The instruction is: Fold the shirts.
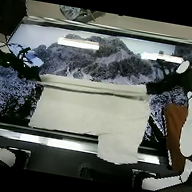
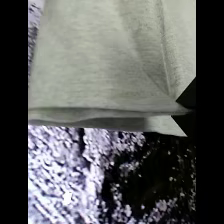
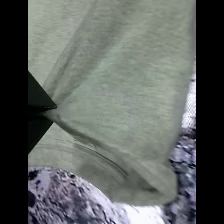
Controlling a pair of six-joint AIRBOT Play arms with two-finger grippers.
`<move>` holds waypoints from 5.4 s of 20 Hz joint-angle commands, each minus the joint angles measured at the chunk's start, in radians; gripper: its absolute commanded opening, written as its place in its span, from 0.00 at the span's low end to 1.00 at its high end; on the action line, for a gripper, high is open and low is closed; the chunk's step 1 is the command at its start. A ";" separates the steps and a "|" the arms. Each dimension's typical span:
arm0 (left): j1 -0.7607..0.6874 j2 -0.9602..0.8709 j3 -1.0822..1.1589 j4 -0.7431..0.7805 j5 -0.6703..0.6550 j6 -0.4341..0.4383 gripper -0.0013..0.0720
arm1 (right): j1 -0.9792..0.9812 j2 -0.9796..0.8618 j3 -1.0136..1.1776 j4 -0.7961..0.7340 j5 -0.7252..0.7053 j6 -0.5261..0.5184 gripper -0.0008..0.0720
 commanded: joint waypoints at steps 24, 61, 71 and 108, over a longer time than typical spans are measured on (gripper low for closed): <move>0.143 0.431 -0.706 0.016 0.004 0.029 0.68 | -0.175 0.343 -0.448 -0.015 0.132 -0.130 0.80; 0.219 0.628 -1.029 0.008 0.169 0.174 0.05 | -0.176 0.637 -1.040 0.196 -0.130 -0.216 0.11; 0.180 0.657 -0.645 -0.134 0.158 0.080 0.05 | -0.175 0.681 -0.744 0.379 -0.243 -0.174 0.11; 0.013 0.133 0.055 -0.154 0.000 -0.077 0.81 | -0.319 -0.031 -0.445 0.615 -0.169 -0.271 0.99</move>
